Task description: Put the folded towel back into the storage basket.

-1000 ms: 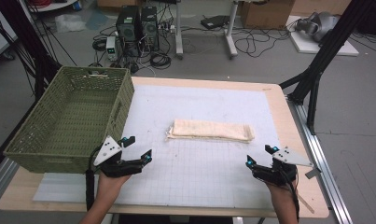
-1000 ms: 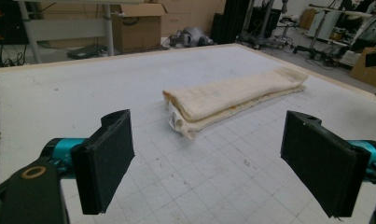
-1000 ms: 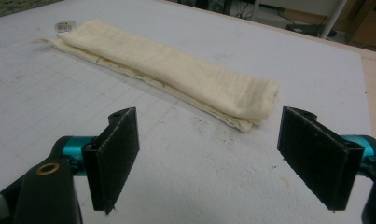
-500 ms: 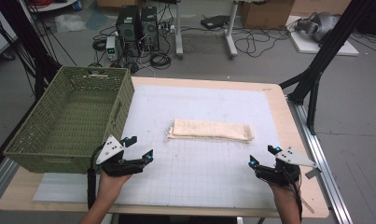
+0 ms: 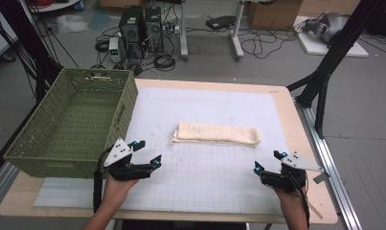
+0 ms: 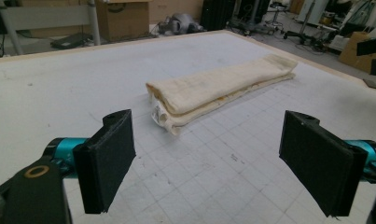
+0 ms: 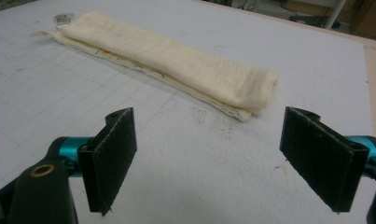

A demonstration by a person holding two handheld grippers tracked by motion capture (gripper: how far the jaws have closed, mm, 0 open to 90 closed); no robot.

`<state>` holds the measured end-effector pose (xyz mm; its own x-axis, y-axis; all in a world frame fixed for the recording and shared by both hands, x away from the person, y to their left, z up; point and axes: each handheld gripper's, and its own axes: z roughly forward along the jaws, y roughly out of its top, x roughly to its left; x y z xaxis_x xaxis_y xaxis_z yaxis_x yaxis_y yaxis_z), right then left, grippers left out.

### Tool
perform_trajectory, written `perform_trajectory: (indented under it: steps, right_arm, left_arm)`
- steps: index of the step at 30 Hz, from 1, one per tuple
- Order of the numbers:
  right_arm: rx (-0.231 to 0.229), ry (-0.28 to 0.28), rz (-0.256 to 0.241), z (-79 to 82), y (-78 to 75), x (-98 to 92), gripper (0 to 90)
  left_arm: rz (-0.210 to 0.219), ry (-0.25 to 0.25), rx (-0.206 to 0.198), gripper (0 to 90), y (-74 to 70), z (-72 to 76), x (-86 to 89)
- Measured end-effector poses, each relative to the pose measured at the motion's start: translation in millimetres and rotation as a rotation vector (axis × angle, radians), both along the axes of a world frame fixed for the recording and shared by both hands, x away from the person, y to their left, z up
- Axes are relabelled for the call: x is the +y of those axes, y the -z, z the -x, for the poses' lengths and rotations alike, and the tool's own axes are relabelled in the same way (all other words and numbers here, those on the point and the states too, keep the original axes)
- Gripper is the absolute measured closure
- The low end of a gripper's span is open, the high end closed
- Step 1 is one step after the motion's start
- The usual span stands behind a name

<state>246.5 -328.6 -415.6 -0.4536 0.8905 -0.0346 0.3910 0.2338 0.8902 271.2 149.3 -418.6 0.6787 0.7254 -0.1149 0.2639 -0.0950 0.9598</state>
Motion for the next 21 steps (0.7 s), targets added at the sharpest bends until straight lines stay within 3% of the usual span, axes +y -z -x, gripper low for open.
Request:
perform_trajectory:
  steps: [9, 18, 21]
  right_arm:
    - [0.009, 0.006, 0.005, -1.3, 1.3, -3.9, 17.3]
    - [0.014, 0.002, 0.008, -3.8, 2.2, -5.1, 17.3]
    - [0.011, -0.005, 0.014, -3.6, 1.7, -3.4, 17.4]
  left_arm:
    - [-0.005, 0.021, -0.005, 19.1, -5.1, -1.7, -6.9]
    - [0.027, 0.027, 0.007, 19.0, -26.8, -17.9, -11.2]
    - [0.020, 0.031, 0.008, 18.6, -37.1, -26.9, -14.7]
